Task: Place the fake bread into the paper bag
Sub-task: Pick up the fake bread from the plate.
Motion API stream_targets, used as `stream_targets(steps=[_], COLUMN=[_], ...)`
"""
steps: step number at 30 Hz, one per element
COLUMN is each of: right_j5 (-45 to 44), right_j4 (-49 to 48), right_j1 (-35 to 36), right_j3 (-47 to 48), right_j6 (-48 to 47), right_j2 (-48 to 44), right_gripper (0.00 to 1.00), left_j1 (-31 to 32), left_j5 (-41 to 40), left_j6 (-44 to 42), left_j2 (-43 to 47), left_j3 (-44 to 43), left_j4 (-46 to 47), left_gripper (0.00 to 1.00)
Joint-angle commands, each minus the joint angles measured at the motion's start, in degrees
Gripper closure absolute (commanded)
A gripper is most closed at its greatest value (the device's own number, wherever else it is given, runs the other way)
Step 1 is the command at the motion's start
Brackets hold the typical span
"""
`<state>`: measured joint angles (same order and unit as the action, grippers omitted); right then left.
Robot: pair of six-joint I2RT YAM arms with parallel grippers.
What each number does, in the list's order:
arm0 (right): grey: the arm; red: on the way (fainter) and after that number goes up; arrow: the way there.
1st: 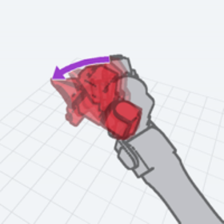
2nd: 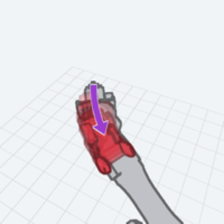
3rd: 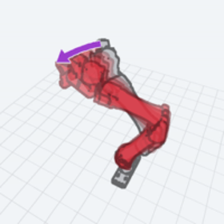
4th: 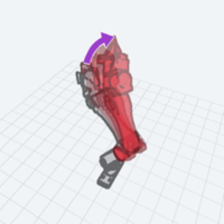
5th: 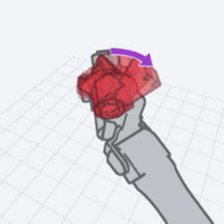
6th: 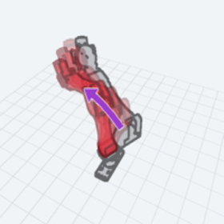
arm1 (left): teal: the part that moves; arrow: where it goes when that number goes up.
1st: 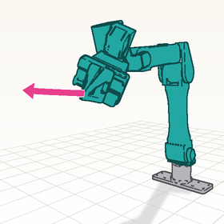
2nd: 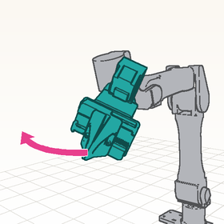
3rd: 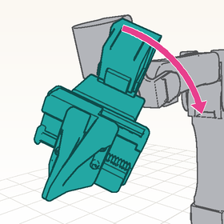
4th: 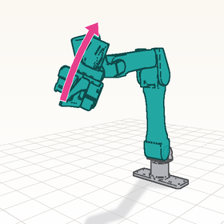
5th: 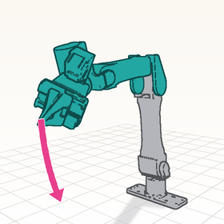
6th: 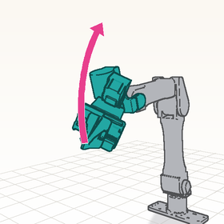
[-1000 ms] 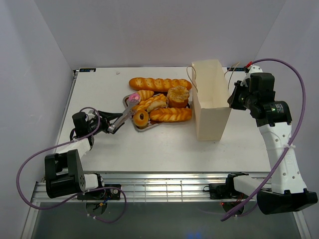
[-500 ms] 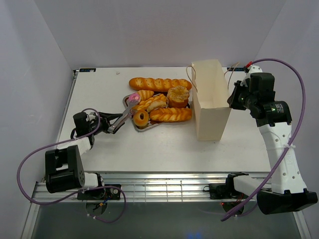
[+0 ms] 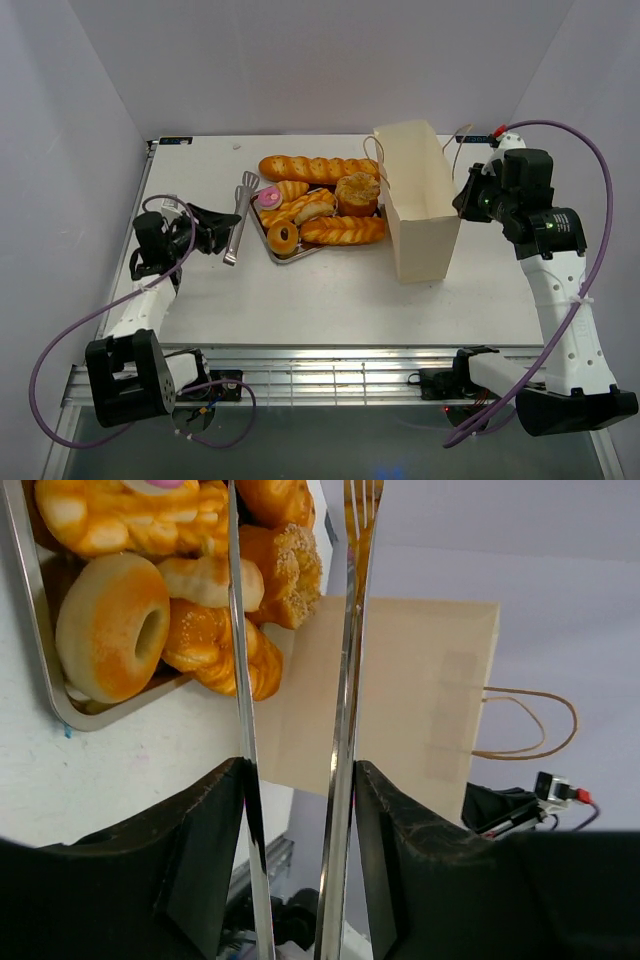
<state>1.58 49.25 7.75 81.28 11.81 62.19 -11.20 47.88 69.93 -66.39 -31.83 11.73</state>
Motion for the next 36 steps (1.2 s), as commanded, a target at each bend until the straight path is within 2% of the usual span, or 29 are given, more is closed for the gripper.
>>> stream_targets(steps=[1, 5, 10, 13, 19, 22, 26, 36], right_j5=[0.88, 0.88, 1.14, 0.97, 0.61, 0.7, 0.7, 0.88], right_j4=[-2.58, -2.58, -3.29, -3.46, -3.55, -3.64, -3.9, -3.99], right_j1=[-0.01, -0.01, -0.01, -0.01, -0.01, -0.01, -0.01, -0.01], right_j3=[-0.33, -0.33, -1.03, -1.12, -1.65, -2.08, -2.44, -2.53], right_j6=[0.23, 0.23, 0.4, 0.4, 0.05, -0.13, -0.3, -0.65], right_j2=[-1.11, -1.11, -1.11, -1.37, -1.72, -1.81, -1.99, -2.16], right_gripper=[0.92, 0.92, 0.92, 0.92, 0.92, 0.92, 0.92, 0.92], left_j1=[-0.31, -0.22, 1.18, 4.08, 10.14, 17.07, 21.03, 24.47], left_j5=[-3.93, -7.27, -10.25, -15.17, -22.82, -26.95, -32.05, -39.61], left_j6=[-12.69, -21.83, -27.65, -30.38, -31.09, -30.38, -30.2, -30.47], left_j2=[2.93, 6.97, 9.79, 11.98, 14.53, 14.27, 13.13, 13.65], left_j3=[-5.24, -6.4, -7.54, -8.16, -7.54, -7.28, -7.63, -8.07], left_j4=[-11.33, -19.97, -29.02, -33.07, -35.19, -35.28, -35.19, -35.63], left_gripper=[0.42, 0.39, 0.4, 0.4, 0.4, 0.4, 0.4, 0.4])
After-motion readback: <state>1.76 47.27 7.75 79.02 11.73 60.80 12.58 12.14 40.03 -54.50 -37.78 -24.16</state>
